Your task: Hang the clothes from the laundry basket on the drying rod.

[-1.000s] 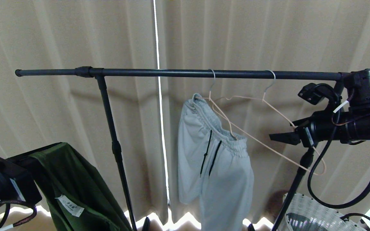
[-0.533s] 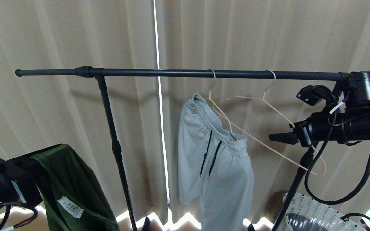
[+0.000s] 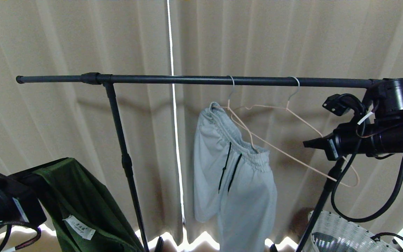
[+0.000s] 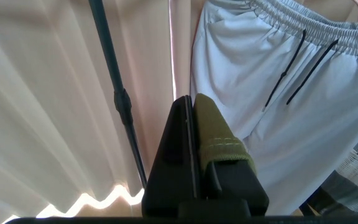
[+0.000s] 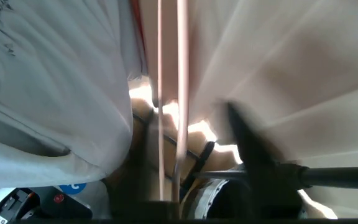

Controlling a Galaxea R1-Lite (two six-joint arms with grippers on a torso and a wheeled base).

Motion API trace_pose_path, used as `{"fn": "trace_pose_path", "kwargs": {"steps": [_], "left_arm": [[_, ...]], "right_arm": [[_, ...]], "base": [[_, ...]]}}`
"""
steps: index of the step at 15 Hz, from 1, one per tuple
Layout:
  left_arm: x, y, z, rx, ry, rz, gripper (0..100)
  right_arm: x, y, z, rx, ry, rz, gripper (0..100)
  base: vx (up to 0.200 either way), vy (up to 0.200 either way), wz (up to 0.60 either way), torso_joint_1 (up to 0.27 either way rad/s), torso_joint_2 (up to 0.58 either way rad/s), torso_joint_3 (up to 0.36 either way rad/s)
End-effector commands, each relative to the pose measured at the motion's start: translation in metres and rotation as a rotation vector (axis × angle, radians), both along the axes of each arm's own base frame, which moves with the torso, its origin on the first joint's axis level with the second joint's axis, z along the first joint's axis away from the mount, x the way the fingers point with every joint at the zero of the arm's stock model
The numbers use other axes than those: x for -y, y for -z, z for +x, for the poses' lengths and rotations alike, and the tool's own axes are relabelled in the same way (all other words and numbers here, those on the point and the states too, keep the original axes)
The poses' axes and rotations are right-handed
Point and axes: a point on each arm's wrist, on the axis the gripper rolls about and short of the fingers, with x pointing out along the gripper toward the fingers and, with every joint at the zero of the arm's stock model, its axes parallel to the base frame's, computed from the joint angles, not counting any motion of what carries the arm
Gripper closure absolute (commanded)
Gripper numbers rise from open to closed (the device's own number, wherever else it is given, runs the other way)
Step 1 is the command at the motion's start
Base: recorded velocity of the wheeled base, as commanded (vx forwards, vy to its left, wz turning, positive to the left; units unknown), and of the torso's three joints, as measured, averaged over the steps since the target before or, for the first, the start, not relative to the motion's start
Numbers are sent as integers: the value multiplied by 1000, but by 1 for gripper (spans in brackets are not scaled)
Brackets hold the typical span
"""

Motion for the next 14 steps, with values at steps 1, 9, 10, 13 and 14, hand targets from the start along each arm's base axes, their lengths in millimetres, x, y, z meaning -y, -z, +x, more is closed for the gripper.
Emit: {"fn": "trace_pose_path", "kwargs": {"steps": [1, 9, 10, 13, 14], "left_arm": [[0, 0, 0, 2, -1, -1, 100], [2, 6, -8, 14, 40, 37, 100], [2, 6, -8, 13, 42, 37, 100], [1, 9, -10, 19, 47, 69, 100], [1, 9, -10, 21, 48, 74, 100]], "right_arm": [[1, -2, -1, 3, 4, 1, 100], [4, -33, -30, 63, 93, 113, 100], [8, -35, -38, 74, 114, 107, 100], [20, -37, -71, 94, 163, 102, 100], [22, -36, -74, 93, 170, 102, 100]], "base": [[0, 0, 0, 0, 0, 0], [0, 0, 0, 0, 0, 0], [0, 0, 0, 0, 0, 0], [0, 0, 0, 0, 0, 0], [0, 0, 0, 0, 0, 0]]}}
